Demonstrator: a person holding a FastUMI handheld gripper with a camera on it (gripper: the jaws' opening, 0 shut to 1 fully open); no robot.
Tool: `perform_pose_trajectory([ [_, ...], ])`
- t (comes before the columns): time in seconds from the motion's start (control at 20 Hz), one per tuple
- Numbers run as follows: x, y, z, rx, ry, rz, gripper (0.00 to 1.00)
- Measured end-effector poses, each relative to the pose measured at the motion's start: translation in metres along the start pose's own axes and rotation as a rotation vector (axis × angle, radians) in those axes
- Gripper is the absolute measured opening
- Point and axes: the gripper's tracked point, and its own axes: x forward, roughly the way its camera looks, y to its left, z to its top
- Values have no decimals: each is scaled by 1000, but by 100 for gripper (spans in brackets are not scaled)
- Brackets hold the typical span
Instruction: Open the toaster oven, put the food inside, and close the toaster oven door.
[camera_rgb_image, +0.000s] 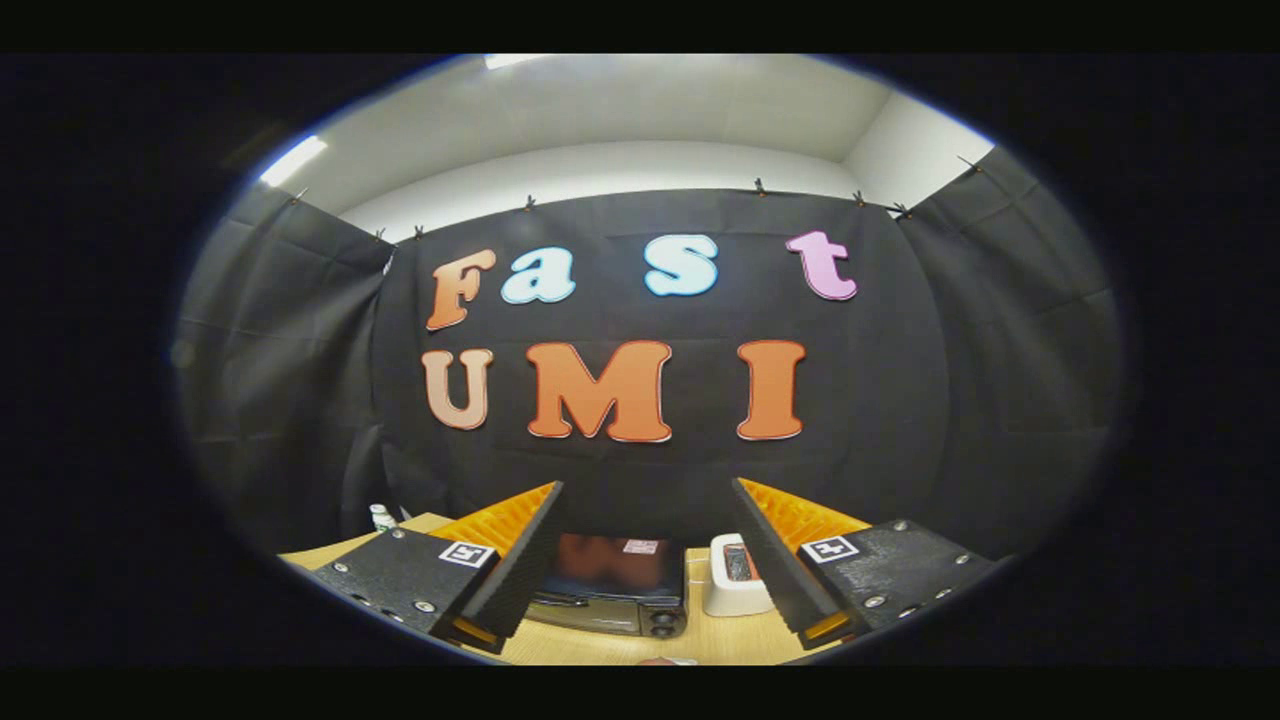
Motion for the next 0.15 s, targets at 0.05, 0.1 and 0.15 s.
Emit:
perform_pose_trajectory([
  [0.05,1,-1,1,-12,-5,-4,96],
  [0.1,-1,-2,4,-25,-7,-3,96],
  [0.15,-2,-2,6,-36,-11,-3,96],
])
